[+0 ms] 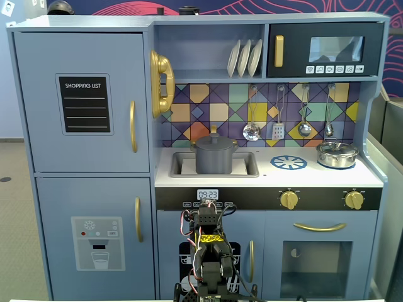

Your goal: Pick up the lid from the counter and put it on the gray recipient

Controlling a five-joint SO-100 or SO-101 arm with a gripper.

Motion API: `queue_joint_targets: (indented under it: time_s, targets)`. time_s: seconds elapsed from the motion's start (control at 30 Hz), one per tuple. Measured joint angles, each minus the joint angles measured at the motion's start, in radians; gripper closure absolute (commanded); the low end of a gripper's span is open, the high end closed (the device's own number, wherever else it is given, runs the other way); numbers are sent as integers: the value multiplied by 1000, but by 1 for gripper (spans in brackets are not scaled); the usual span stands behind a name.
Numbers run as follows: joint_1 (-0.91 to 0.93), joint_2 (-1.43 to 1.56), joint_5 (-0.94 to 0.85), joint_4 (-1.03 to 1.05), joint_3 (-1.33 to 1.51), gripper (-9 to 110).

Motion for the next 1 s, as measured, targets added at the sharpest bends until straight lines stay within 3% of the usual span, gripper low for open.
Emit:
queue_joint_targets:
  time_s: [1.0]
  targets:
    - [15,6,-21,6,3,94]
